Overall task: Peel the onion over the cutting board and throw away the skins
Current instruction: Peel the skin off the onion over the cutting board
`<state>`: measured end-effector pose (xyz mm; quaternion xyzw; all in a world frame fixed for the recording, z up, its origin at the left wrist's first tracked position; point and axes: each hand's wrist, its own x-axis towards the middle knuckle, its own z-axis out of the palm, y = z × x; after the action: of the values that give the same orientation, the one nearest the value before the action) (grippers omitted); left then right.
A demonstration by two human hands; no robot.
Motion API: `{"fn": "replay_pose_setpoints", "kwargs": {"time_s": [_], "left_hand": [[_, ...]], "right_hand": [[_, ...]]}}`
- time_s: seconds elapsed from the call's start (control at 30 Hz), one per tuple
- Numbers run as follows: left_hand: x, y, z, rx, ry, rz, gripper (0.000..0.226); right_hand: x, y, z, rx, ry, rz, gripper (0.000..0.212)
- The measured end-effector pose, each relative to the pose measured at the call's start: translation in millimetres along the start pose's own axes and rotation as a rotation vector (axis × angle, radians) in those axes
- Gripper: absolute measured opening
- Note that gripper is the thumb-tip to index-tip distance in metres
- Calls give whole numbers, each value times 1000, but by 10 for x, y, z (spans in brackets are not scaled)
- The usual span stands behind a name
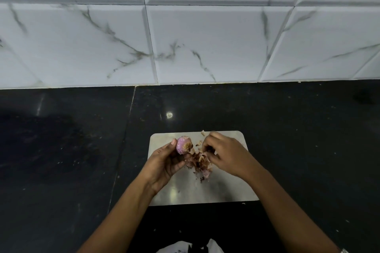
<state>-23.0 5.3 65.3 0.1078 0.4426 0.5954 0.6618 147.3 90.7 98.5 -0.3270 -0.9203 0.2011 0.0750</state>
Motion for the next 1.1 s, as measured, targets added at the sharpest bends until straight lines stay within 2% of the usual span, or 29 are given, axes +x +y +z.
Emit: {"fn": "replay_pose_setpoints", "kwargs": {"time_s": [0.07,0.1,0.2,0.23,0.27,0.33,0.37,0.43,0.5,0.53,0.6,0.67,0.73,0.9,1.1], "left_hand": [[9,7,-15,-34,-18,-20,30],[14,-1,-17,-44,-22,-31,29],[29,-27,-28,-37,-31,-26,25],[34,-31,-32,-27,-46,-13,30],[46,-34,-47,-15,-71,-1,43],[55,-27,-83,10,-102,8,67],[55,-24,-97,21,-113,12,69],[53,-20,-101,21,-133,20,55],[42,-14,-84,25,-122,40,37],[47,-18,-84,41,-116,49,35],[38,-10,-64,87,-94,73,36],[30,-4,-54,140,-72,95,38],[21,4,-41,183,-73,105,40],[19,19,-24,235,-83,92,42],[43,2,-12,269,-47,77,36]], "right_hand": [[4,2,60,131,138,94,11],[10,-13,82,159,151,130,13],[41,-50,179,74,-10,172,25],[44,-54,200,56,-26,187,26],[50,-53,204,62,9,210,23],[57,-66,175,103,146,243,17],[59,-70,163,120,184,245,15],[63,-73,142,115,109,225,13],[60,-62,165,66,-32,204,23],[61,-50,169,73,-46,211,25],[62,-51,114,141,60,229,22],[62,-88,45,242,208,149,18],[73,-109,3,286,271,10,20],[112,-94,-14,86,284,-204,21],[136,-65,-8,-60,274,-278,27]]}}
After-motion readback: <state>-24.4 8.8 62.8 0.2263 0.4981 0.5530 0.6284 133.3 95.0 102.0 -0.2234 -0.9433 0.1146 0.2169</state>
